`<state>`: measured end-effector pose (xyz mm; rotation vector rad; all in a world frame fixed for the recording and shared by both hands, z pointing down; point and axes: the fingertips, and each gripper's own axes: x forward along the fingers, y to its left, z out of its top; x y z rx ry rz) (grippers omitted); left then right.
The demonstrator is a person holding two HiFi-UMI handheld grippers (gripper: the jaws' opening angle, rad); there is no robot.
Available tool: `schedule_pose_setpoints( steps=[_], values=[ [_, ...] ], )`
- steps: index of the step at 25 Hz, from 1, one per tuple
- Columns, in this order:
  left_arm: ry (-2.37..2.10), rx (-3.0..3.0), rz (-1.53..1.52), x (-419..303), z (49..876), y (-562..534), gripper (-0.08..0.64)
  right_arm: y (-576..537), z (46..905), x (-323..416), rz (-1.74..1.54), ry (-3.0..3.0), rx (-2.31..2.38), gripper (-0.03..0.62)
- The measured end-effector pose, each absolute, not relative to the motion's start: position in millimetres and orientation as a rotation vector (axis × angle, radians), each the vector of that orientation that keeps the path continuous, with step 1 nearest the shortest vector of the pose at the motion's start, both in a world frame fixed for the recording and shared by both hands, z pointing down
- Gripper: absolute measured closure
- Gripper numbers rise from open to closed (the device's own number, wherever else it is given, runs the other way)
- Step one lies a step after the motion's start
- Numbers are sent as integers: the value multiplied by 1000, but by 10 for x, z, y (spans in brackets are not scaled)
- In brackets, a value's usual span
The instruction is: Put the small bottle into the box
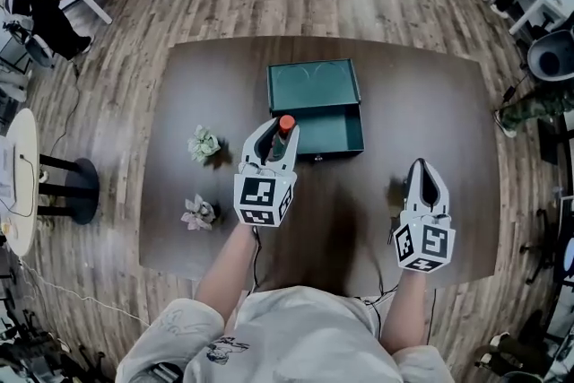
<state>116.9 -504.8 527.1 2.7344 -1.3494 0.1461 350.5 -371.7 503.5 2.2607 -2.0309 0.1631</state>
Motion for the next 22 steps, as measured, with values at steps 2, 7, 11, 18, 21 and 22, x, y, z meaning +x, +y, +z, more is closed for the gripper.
schedule_pose_setpoints(
  steps=[2, 7, 11, 18, 21, 22],
  values=[
    [-1321, 2733, 180, 1255, 5419, -5108, 430, -3713, 5084, 3570, 178, -1996, 2275, 591],
    [-1263, 2729, 261, 1446, 5751, -5207, 430, -3675, 5174, 3688, 205, -1928, 2285, 591],
    [-1247, 2729, 321, 1526, 5952, -5231, 430, -3681, 5243, 3718, 227, -1892, 2297, 591],
    [-1210, 2747, 418, 1668, 6161, -5255, 430, -3763, 5287, 3699, 230, -1891, 2293, 591],
    [-1194, 2750, 448, 1710, 6237, -5241, 430, -3776, 5305, 3688, 237, -1892, 2287, 591],
    [-1193, 2754, 456, 1718, 6247, -5238, 430, -3781, 5306, 3685, 237, -1894, 2285, 591]
  ],
)
